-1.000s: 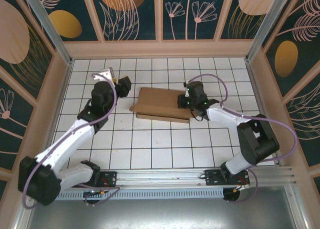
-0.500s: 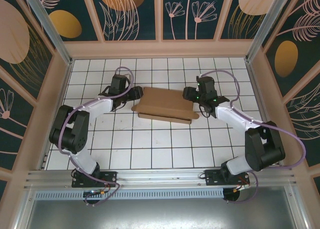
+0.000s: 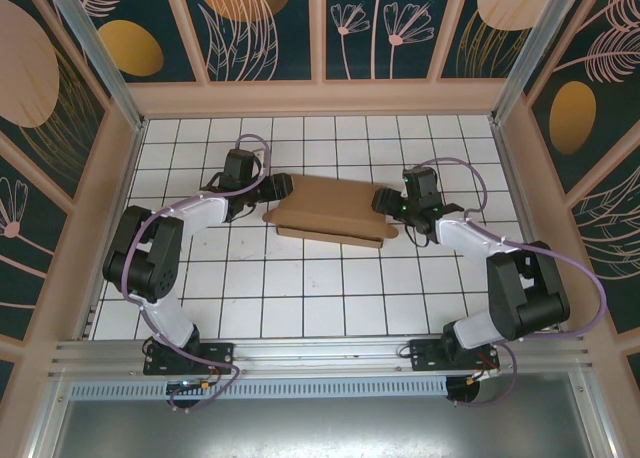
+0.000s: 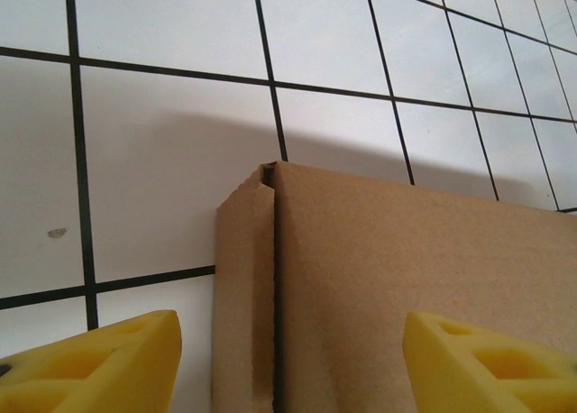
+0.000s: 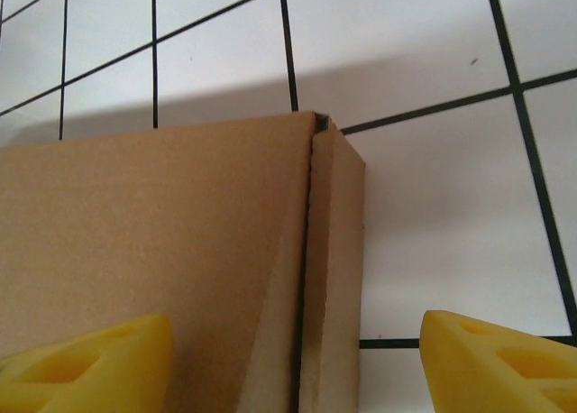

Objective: Fold the paper box

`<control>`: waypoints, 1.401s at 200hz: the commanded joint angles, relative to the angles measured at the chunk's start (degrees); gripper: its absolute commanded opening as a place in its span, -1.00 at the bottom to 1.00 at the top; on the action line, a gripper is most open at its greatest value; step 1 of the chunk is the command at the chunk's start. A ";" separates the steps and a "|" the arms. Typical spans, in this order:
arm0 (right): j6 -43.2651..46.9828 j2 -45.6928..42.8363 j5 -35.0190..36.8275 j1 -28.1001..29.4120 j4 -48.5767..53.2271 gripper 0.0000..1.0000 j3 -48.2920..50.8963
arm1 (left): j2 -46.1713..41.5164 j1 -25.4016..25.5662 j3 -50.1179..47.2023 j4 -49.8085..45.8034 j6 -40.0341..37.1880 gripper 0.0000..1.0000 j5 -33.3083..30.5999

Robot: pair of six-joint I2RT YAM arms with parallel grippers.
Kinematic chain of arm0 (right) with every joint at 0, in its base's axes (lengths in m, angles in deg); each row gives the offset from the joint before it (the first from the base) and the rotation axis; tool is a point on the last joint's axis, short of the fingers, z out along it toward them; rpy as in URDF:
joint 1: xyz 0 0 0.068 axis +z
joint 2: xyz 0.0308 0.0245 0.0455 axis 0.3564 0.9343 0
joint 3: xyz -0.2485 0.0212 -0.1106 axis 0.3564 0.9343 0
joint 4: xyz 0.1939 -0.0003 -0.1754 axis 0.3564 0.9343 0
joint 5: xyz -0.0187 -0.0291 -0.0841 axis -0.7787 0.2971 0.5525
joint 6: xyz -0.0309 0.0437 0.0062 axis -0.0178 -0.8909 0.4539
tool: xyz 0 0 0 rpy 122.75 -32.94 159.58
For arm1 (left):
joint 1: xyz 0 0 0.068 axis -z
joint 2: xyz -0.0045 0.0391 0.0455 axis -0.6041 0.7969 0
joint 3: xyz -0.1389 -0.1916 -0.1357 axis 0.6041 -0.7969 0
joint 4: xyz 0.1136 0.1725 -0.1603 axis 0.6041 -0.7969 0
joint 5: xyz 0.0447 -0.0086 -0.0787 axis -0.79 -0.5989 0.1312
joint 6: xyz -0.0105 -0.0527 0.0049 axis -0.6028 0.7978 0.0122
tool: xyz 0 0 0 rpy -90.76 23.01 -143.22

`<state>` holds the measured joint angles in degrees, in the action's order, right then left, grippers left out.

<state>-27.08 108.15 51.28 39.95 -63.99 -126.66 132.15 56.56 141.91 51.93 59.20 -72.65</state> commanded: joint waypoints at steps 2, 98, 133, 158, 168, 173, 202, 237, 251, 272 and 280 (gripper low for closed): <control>-1.74 0.89 -1.84 -0.21 -3.34 0.45 2.00 | 1.93 -0.33 -0.60 0.79 -0.67 0.29 3.13; -3.73 9.54 -7.73 -2.24 -11.73 -0.15 3.39 | 5.71 -0.26 -6.47 3.71 4.75 -0.28 1.15; -5.15 13.43 -11.41 -3.23 -14.29 -0.33 1.75 | 5.97 -0.53 -6.62 4.62 5.38 -0.41 0.43; -5.27 16.03 -13.52 -3.44 -14.92 -0.33 0.11 | 5.76 -1.15 -7.41 7.35 6.98 -0.44 1.90; -5.43 16.71 -13.70 -3.73 -14.92 -0.33 -0.30 | 5.58 -1.34 -8.03 8.84 7.51 -0.45 2.90; -5.53 16.98 -13.96 -3.87 -15.08 -0.33 -0.47 | 5.56 -1.38 -8.14 9.03 7.72 -0.45 3.12; -4.42 19.49 -14.47 -3.88 -13.04 -0.37 -3.28 | 5.85 -1.65 -8.23 8.47 7.80 -0.46 2.79; -4.79 21.64 -14.21 -2.31 -11.57 -0.36 -3.67 | 5.57 -1.73 -8.07 7.34 6.92 -0.41 1.83; -6.55 21.17 -15.55 -2.06 -13.74 -0.37 -1.59 | 5.65 -1.75 -7.68 6.83 6.46 -0.43 1.80; -8.32 19.78 -16.52 -1.81 -15.52 -0.49 0.57 | 6.21 -1.70 -7.31 6.58 6.35 -0.49 1.99; -8.59 19.40 -16.52 -1.84 -15.55 -0.51 1.03 | 6.50 -1.81 -7.26 6.49 6.42 -0.51 1.99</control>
<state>-32.92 126.51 37.19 36.24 -85.72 -129.81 135.95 54.62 135.27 63.69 66.85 -70.47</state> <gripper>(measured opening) 0.262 0.261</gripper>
